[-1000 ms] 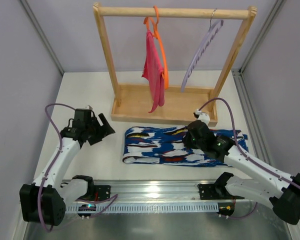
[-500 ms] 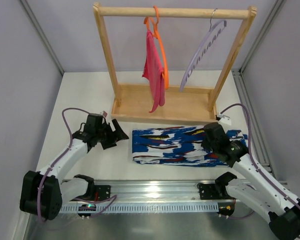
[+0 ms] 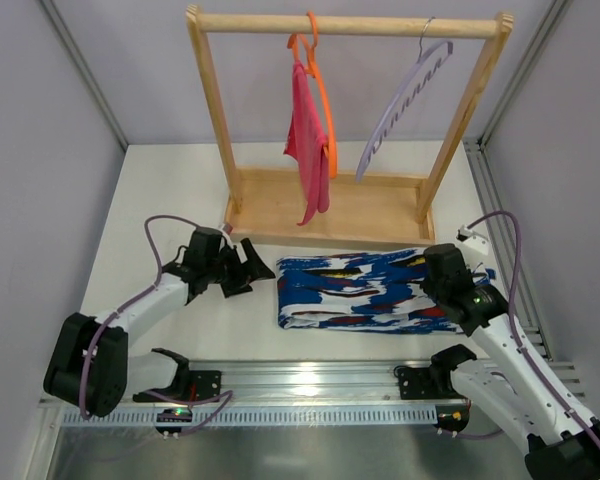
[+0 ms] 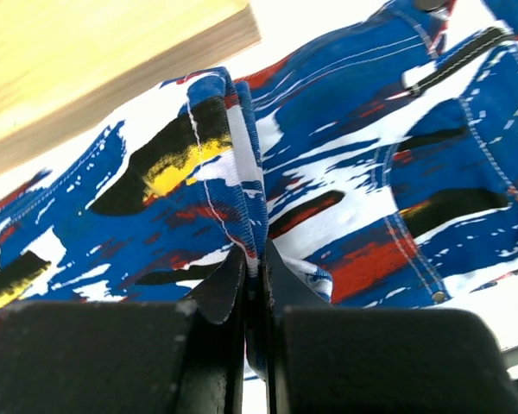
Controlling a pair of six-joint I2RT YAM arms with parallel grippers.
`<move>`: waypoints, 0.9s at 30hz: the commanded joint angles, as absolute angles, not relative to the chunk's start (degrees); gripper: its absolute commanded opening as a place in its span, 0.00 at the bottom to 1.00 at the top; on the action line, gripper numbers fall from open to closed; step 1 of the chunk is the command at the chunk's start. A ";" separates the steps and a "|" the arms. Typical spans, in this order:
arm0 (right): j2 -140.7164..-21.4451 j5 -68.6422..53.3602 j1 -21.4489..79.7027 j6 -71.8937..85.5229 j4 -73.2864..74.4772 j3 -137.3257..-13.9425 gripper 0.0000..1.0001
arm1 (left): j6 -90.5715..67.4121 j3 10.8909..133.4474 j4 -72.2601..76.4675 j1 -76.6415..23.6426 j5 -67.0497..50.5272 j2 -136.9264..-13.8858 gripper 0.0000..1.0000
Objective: Place the trousers on the hanger
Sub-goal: Fold the trousers
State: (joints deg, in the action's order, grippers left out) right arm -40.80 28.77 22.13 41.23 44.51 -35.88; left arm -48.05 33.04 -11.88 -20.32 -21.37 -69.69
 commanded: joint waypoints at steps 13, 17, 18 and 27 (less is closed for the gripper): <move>-37.19 32.78 8.27 45.44 44.47 -37.97 0.04 | -51.94 35.42 -1.58 -29.09 -20.40 -78.13 0.84; -36.56 31.82 7.82 44.30 43.51 -37.44 0.04 | -52.47 34.98 -0.18 -29.79 -19.95 -79.36 0.85; -36.48 31.56 7.82 44.04 43.16 -37.27 0.04 | -52.73 34.89 1.22 -30.06 -19.86 -80.24 0.85; -39.63 16.63 7.82 39.20 36.13 -33.58 0.04 | -57.74 34.80 9.14 -31.46 -24.07 -85.86 0.71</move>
State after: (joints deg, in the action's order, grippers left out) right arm -38.22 23.05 8.10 41.10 41.32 -34.39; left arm -55.44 33.52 3.55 -31.03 -21.93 -84.64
